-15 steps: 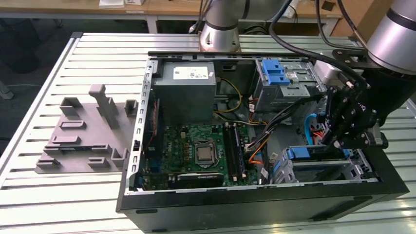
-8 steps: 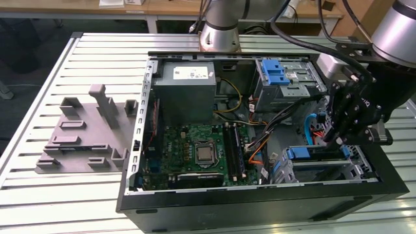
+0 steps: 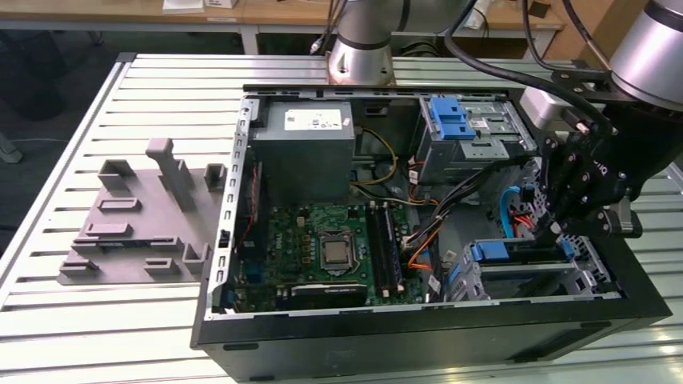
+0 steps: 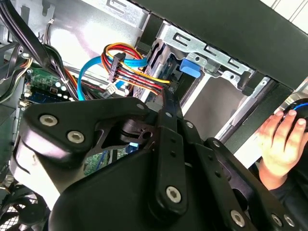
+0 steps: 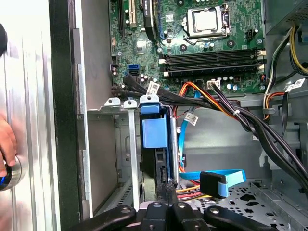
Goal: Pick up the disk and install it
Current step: 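Insert the first disk wire, then insert the second disk wire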
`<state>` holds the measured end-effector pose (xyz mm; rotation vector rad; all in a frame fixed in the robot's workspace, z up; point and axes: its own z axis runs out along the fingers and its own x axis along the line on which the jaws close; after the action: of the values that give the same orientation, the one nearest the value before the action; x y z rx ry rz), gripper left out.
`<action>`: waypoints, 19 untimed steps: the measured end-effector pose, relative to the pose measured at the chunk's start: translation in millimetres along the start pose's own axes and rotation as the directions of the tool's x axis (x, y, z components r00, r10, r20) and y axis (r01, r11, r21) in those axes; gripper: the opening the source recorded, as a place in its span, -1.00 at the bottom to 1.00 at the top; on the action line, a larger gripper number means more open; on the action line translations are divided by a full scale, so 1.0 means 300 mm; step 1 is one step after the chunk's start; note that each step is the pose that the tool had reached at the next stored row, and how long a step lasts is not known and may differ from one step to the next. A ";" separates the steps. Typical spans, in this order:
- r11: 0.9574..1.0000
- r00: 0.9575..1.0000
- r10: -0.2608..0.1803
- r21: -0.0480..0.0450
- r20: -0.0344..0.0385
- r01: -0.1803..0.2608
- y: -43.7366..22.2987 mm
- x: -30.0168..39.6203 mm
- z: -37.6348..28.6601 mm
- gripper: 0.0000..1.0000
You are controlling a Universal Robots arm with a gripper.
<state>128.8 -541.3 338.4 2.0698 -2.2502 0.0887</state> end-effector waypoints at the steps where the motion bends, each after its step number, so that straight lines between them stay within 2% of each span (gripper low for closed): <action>1: 1.000 1.000 0.000 0.000 0.000 0.000 0.000 0.000 0.000 -0.79; 12: 1.000 1.000 0.000 0.000 0.000 0.000 0.002 0.000 -0.001 -0.79; 19: 1.000 1.000 0.001 0.010 0.001 -0.001 0.028 0.003 -0.002 -0.79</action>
<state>120.4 -541.4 339.4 2.0742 -2.2563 0.0997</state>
